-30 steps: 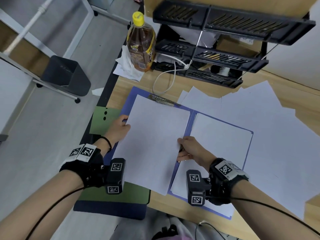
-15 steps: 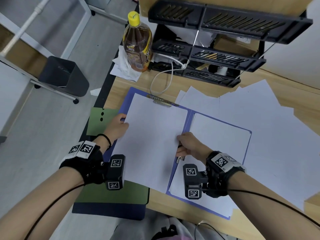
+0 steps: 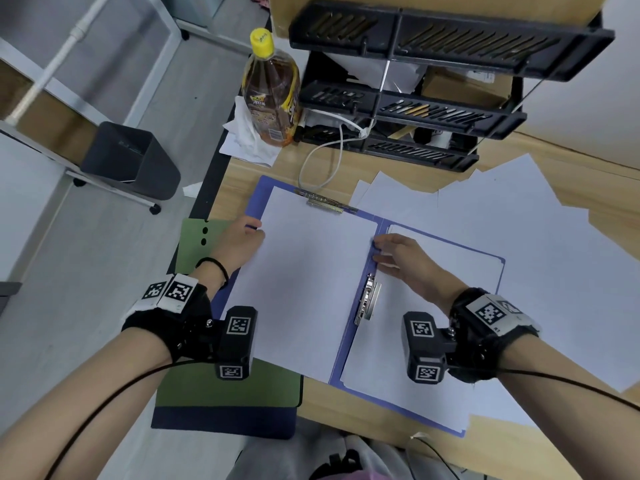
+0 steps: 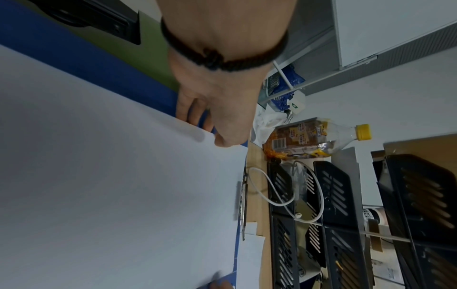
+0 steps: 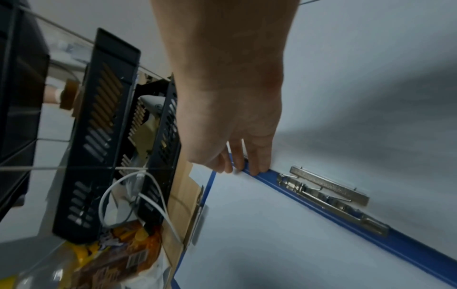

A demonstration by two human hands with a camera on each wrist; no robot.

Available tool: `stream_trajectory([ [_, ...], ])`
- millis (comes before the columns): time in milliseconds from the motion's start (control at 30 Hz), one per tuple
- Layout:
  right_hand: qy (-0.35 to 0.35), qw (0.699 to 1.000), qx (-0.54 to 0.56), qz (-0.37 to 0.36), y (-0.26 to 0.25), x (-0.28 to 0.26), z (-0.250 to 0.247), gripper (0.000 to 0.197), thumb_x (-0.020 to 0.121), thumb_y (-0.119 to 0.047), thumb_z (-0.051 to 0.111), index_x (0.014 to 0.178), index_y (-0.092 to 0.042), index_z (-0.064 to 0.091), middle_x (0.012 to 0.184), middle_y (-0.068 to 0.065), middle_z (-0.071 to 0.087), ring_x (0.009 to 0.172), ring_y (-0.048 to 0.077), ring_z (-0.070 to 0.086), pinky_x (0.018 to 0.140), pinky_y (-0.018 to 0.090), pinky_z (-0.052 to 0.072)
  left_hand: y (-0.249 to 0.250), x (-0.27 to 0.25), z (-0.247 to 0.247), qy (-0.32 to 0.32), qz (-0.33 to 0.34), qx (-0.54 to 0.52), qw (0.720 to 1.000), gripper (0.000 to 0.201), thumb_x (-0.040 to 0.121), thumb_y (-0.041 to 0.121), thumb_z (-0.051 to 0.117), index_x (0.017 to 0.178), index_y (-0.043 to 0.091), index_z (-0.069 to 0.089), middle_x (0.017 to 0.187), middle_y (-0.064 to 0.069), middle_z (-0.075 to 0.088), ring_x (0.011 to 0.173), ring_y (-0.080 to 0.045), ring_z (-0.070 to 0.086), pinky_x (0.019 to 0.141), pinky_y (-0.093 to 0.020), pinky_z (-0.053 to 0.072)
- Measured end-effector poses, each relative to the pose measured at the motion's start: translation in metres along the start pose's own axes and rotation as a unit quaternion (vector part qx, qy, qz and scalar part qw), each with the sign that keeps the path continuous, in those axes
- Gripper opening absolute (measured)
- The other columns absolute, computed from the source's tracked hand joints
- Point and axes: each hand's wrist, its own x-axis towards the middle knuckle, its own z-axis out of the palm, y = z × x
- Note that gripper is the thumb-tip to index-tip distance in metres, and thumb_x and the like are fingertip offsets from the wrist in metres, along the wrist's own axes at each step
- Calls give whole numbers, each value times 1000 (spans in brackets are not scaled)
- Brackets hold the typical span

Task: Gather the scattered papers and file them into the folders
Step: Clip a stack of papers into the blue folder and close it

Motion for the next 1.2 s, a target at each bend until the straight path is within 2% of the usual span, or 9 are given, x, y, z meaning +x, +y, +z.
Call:
stream_trajectory([
  [267,-27,997,67,-8,-2,2,-3,33,101,-15,47,129,0,56,113,7,55,106,19,57,109,33,43,7,2,7,13,-10,-12,1000,32,97,14,46,125,8,57,130,-6,56,118,-21,51,92,-27,38],
  [367,-37,996,80,-6,-1,4,-6,32,101,-17,48,129,-5,58,118,6,56,113,20,58,111,35,41,5,4,7,17,-12,-16,1000,27,97,17,47,119,13,61,117,-6,58,113,-23,53,101,-34,40],
  [533,-32,993,116,-4,1,8,-11,30,101,-16,46,126,-5,59,121,7,59,119,23,59,107,34,44,5,5,10,40,-6,19,999,13,93,15,46,85,18,57,90,-4,51,85,-20,48,75,-31,40],
  [667,8,996,93,-10,4,6,-32,30,103,-20,38,101,-4,64,98,12,65,88,27,65,87,36,56,28,1,22,78,54,47,994,30,93,11,47,121,12,56,102,-4,53,93,-23,53,78,-28,39],
  [767,44,998,37,39,9,1,-52,42,104,-36,34,81,-11,59,75,5,61,57,21,61,54,24,52,55,-3,45,8,107,72,992,33,93,14,44,123,23,52,88,1,57,80,-25,56,73,-34,45],
  [867,33,996,-15,81,16,5,-60,51,102,-49,35,76,-12,58,66,2,59,40,14,56,43,20,42,80,-2,70,-85,130,117,981,41,92,18,43,130,32,48,87,-3,65,76,-26,60,76,-37,50],
  [933,18,995,-27,99,21,10,-56,54,101,-50,36,67,-13,57,60,1,60,37,13,54,37,18,38,90,2,85,-131,122,148,973,48,92,18,42,137,33,41,87,-3,67,65,-19,59,65,-30,47],
  [1067,20,993,-15,113,28,24,-49,56,100,-47,41,71,-6,68,65,9,73,55,24,69,50,25,54,96,9,100,-174,94,174,965,53,91,19,41,140,36,37,88,-3,72,49,-12,53,51,-23,42],
  [1200,21,993,15,115,36,32,-50,58,98,-50,47,74,-3,72,77,18,75,71,32,72,68,36,59,101,12,101,-153,95,146,973,30,94,30,46,124,31,49,76,-1,68,41,-11,50,39,-16,38],
])
